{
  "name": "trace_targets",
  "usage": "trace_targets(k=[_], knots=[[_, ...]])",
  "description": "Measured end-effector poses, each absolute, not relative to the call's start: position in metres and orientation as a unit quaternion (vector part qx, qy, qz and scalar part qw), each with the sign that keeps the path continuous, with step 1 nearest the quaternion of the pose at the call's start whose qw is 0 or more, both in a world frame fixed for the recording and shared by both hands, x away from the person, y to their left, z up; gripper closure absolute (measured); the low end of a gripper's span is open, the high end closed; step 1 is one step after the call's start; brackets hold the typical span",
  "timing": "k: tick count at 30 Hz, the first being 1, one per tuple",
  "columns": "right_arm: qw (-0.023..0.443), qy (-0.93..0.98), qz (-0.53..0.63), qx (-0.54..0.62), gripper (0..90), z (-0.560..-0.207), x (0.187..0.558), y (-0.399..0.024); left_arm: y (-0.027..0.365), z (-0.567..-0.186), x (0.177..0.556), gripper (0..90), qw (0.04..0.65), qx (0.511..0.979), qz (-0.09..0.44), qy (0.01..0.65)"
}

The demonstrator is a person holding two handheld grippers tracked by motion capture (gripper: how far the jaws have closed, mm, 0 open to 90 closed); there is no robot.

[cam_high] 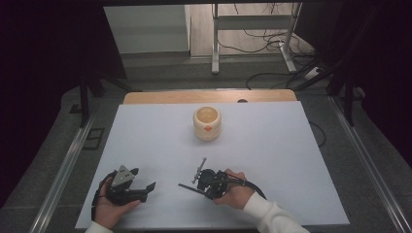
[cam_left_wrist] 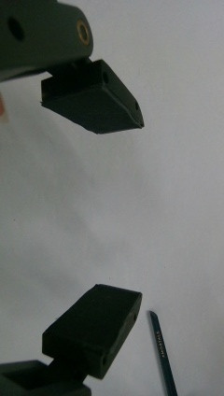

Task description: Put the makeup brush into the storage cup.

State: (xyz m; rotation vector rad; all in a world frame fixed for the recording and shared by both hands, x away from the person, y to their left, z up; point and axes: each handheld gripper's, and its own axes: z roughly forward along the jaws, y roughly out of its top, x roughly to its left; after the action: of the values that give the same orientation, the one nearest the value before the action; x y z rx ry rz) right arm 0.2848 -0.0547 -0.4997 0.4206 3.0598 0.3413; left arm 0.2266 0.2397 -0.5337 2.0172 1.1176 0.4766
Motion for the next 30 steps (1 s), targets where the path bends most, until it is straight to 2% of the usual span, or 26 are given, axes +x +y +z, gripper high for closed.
trace_targets(k=[15,16,30], knots=[[0.018,0.979,0.141,0.144,84.7,-0.484,0.292,-0.068,0.240,-0.533,0.227,16.6,0.384,0.791,0.188,0.438],[0.006,0.978,0.147,0.144,84.7,-0.484,0.293,-0.068,0.239,-0.533,0.227,16.6,0.385,0.790,0.187,0.438],[0.019,0.970,0.181,0.159,84.7,-0.466,0.297,-0.084,0.237,-0.533,0.227,16.6,0.383,0.793,0.189,0.434]])
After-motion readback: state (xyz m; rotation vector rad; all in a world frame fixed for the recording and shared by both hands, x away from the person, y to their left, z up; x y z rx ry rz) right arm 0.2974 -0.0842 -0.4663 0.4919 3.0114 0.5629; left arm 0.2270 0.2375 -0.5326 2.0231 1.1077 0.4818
